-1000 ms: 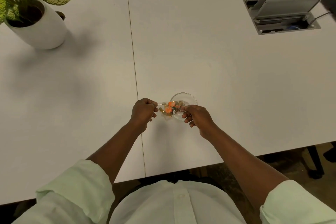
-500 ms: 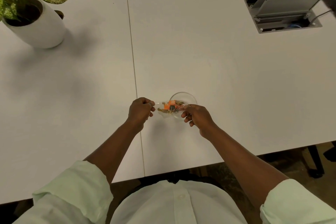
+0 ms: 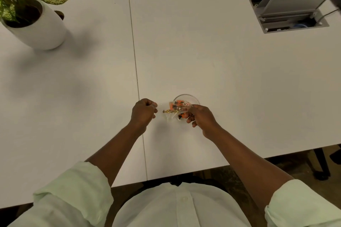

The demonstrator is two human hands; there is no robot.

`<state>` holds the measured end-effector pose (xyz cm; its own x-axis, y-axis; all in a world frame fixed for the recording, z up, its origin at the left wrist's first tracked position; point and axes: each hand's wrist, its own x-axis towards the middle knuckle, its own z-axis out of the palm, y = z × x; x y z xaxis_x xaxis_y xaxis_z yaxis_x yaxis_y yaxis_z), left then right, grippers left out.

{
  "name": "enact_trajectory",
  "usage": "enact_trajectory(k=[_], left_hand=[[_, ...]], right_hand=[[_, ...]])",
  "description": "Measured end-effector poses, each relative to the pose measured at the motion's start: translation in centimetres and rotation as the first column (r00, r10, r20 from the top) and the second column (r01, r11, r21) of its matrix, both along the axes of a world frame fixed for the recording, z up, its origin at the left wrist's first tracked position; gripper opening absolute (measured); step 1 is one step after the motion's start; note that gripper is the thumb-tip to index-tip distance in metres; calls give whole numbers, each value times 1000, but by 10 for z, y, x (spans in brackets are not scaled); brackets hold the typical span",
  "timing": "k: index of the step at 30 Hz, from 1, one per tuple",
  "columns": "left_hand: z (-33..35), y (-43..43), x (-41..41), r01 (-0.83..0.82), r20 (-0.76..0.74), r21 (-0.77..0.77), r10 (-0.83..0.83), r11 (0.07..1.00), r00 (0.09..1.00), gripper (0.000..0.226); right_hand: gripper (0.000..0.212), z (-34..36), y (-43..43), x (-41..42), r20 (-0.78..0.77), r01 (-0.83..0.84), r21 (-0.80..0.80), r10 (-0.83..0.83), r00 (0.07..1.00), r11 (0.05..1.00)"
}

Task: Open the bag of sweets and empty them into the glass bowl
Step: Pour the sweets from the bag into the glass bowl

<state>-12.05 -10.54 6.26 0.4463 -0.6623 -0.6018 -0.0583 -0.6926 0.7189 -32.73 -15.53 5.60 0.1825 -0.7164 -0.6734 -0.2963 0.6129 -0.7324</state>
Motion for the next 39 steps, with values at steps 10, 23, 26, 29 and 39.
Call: enact_trajectory(k=[10,23,26,29,39], left_hand=[[-1,-3,1,-24,10,6,24,1000,1000,16],[-1,-5,3,-40,25,-9,40,999,999,18],[-1,-5,3,-37,25,-15,37,999,999,17],[-1,-5,4,-23,21,-6,24,1000,1000,17],[0,-5,-1,-19,-11,-10,19,1000,1000,18]], right_hand=[[23,-2,-4,1,-8,-8,-17,8,1000,1000],[24,-5,-8,3,-33,-37,-19,37,999,999],[24,-4,-6,4,-28,-37,-25,36,999,999],[24,-2,-5,3,-12,-41,-29,40,999,999],[23,-5,-3,-2,-47,-37,-7,36,998,999]])
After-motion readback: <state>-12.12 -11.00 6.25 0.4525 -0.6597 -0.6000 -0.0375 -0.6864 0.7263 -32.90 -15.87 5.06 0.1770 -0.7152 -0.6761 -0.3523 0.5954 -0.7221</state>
